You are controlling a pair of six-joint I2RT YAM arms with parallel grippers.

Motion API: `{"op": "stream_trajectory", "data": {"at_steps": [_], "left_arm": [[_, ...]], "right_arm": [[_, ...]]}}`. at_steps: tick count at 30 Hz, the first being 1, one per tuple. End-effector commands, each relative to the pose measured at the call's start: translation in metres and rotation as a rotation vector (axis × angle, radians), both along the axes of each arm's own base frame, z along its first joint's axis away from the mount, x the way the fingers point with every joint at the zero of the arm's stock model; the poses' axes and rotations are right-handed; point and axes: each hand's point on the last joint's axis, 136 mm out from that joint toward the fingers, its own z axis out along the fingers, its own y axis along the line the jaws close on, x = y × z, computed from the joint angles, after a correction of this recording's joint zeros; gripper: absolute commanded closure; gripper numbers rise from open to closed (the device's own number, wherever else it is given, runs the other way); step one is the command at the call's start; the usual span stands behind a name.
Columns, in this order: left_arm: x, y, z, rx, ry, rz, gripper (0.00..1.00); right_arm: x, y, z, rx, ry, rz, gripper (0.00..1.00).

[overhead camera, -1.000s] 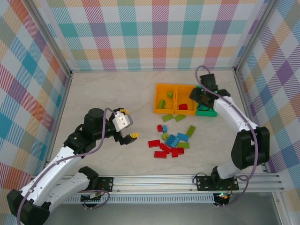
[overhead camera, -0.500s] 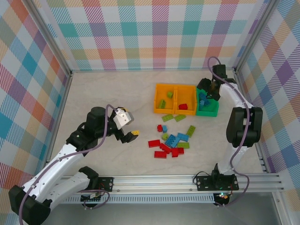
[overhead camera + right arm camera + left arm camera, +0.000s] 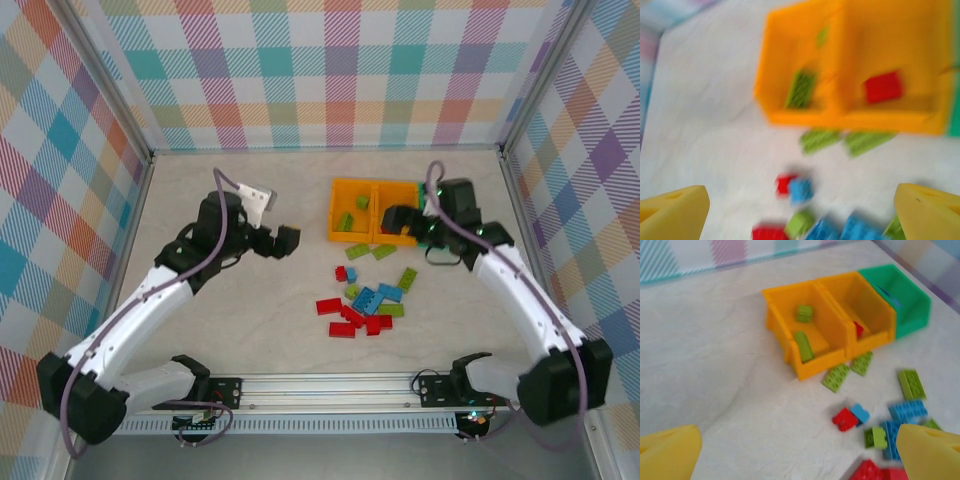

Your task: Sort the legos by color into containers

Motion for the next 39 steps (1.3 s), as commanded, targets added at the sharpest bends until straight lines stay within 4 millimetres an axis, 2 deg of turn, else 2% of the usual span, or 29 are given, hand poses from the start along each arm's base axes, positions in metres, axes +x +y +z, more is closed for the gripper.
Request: {"op": "stream_trajectory", "data": {"at_steps": [1, 4, 8, 11, 13, 16, 19, 23, 27, 29, 36, 39], "left_arm": [[0.017, 0.023, -0.035, -0.091, 0.277, 0.355, 0.00], [0.024, -0.002, -0.064, -0.190, 0.439, 0.414, 0.01], [0.022, -0.056, -0.105, -0.267, 0.601, 0.426, 0.02], [0.015, -0.101, -0.132, -0.222, 0.678, 0.365, 0.03], [0.009, -0.123, -0.151, -0.172, 0.712, 0.335, 0.08], [0.006, -0.139, -0.177, -0.135, 0.747, 0.333, 0.19], [0.009, -0.144, -0.194, -0.138, 0.769, 0.356, 0.32], [0.011, -0.147, -0.208, -0.113, 0.794, 0.362, 0.39], [0.008, -0.141, -0.220, -0.076, 0.807, 0.386, 0.48], [0.007, -0.138, -0.224, -0.053, 0.809, 0.390, 0.55], [0.001, -0.119, -0.230, 0.035, 0.803, 0.419, 0.65], [0.000, -0.115, -0.228, 0.050, 0.790, 0.420, 0.74]], "right_arm": [[-0.054, 0.021, -0.018, -0.027, 0.068, 0.158, 0.05], [-0.086, 0.027, -0.025, -0.060, 0.117, 0.208, 0.05], [-0.114, 0.037, -0.037, -0.068, 0.175, 0.261, 0.04], [-0.119, 0.035, -0.048, -0.062, 0.195, 0.228, 0.04], [-0.119, 0.029, -0.052, -0.064, 0.196, 0.191, 0.04], [-0.122, 0.022, -0.053, -0.065, 0.194, 0.155, 0.04], [-0.124, 0.016, -0.050, -0.056, 0.179, 0.127, 0.04], [-0.127, 0.013, -0.046, -0.043, 0.165, 0.116, 0.04], [-0.127, 0.011, -0.047, -0.054, 0.167, 0.114, 0.04], [-0.125, 0.012, -0.050, -0.063, 0.170, 0.115, 0.04], [-0.113, 0.021, -0.052, -0.077, 0.168, 0.124, 0.03], [-0.107, 0.023, -0.050, -0.080, 0.152, 0.124, 0.03]]}}
